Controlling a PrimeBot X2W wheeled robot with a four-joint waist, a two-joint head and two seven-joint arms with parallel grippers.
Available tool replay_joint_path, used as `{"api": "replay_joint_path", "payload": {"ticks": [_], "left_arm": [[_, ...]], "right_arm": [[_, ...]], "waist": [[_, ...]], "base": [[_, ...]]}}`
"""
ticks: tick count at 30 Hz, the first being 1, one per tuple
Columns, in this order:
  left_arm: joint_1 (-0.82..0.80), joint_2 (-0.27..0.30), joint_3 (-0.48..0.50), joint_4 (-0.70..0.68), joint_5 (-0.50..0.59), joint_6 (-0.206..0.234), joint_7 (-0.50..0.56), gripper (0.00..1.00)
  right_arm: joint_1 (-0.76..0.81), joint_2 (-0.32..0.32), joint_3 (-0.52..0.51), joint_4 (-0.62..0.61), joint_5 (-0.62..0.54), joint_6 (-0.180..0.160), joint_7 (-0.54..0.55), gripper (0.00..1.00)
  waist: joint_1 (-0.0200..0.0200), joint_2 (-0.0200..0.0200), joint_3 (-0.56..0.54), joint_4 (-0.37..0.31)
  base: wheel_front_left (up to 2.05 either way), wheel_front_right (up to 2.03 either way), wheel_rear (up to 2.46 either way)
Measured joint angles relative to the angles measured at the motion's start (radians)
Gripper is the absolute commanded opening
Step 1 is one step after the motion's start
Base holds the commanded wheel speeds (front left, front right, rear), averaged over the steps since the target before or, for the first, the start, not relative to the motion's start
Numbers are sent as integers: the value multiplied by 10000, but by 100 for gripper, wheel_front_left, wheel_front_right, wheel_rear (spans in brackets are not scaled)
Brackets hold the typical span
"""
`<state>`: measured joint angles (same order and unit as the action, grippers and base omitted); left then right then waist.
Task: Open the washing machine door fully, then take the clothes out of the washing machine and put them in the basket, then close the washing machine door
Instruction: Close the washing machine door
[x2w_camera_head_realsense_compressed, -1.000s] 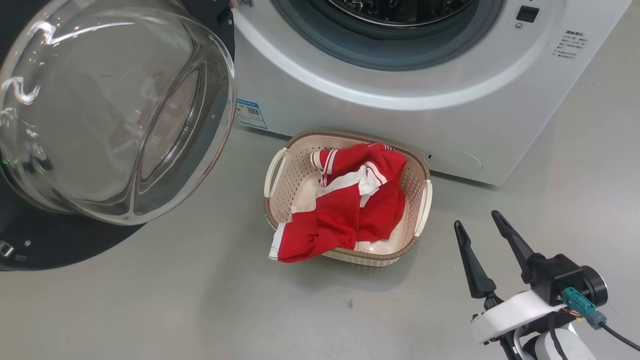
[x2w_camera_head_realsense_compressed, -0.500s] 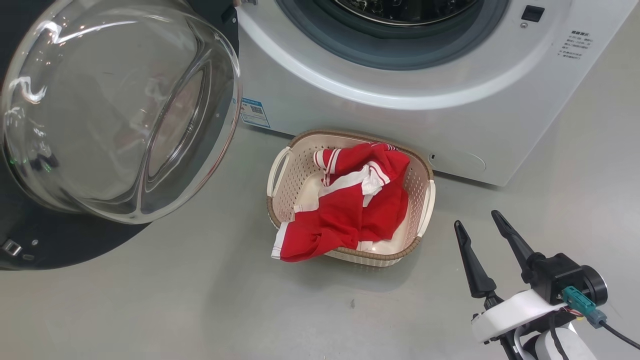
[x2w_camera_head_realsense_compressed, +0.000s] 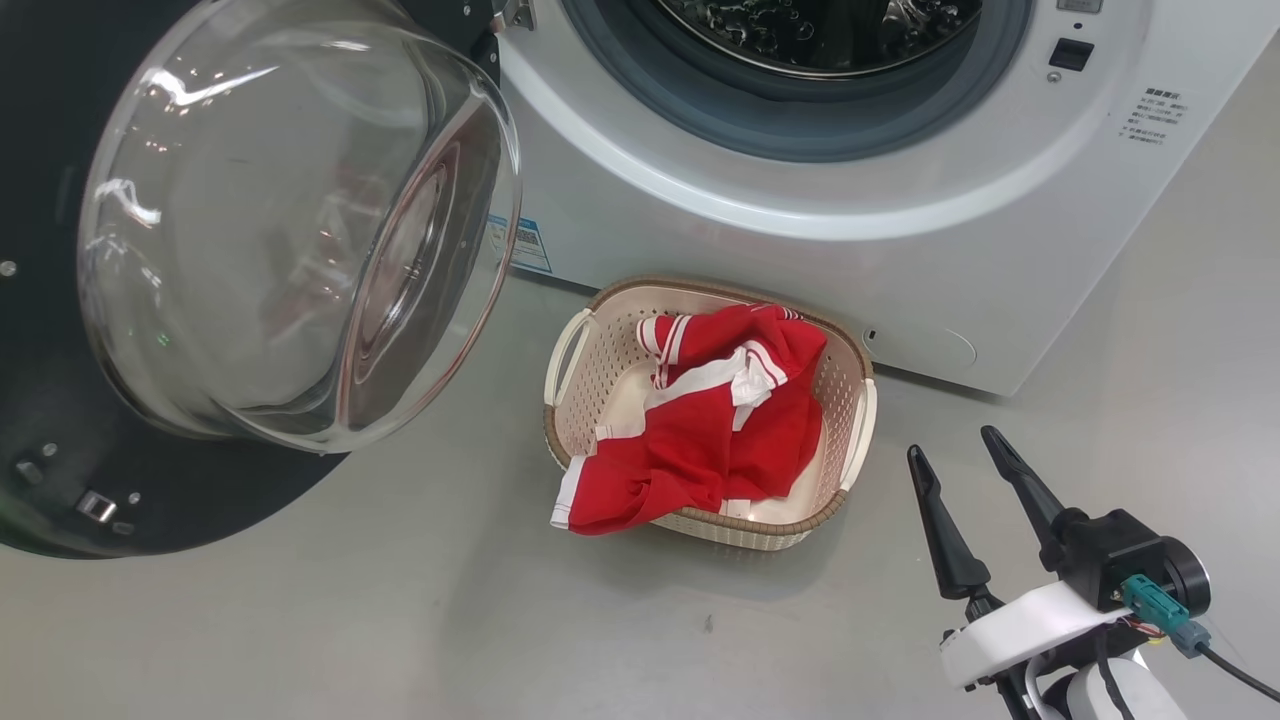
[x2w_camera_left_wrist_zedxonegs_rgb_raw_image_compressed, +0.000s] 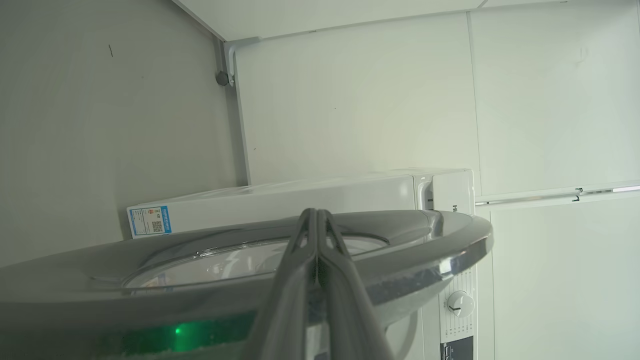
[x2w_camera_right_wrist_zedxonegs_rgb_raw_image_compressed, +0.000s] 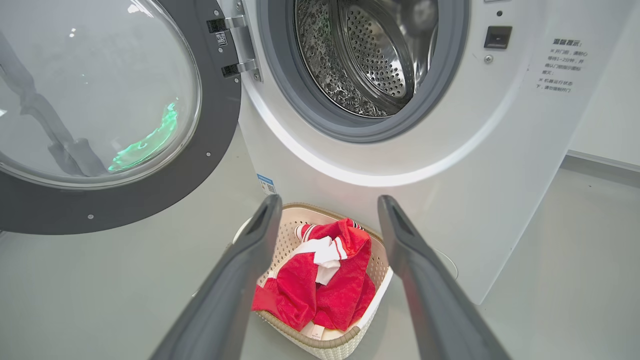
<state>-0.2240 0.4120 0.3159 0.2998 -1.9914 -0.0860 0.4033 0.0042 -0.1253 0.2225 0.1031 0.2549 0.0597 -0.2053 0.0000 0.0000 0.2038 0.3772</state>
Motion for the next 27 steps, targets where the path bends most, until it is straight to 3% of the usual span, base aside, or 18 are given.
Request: {"api": "replay_joint_path", "payload": {"ticks": [27], "left_arm": [[1119,46,-639,-1649,-715,-249,2750,0]], "right_arm": [[32,251,27,259,107,-8,-176,100]], "waist": [[0,0,-431,-215]], "base": [[0,0,0]]}}
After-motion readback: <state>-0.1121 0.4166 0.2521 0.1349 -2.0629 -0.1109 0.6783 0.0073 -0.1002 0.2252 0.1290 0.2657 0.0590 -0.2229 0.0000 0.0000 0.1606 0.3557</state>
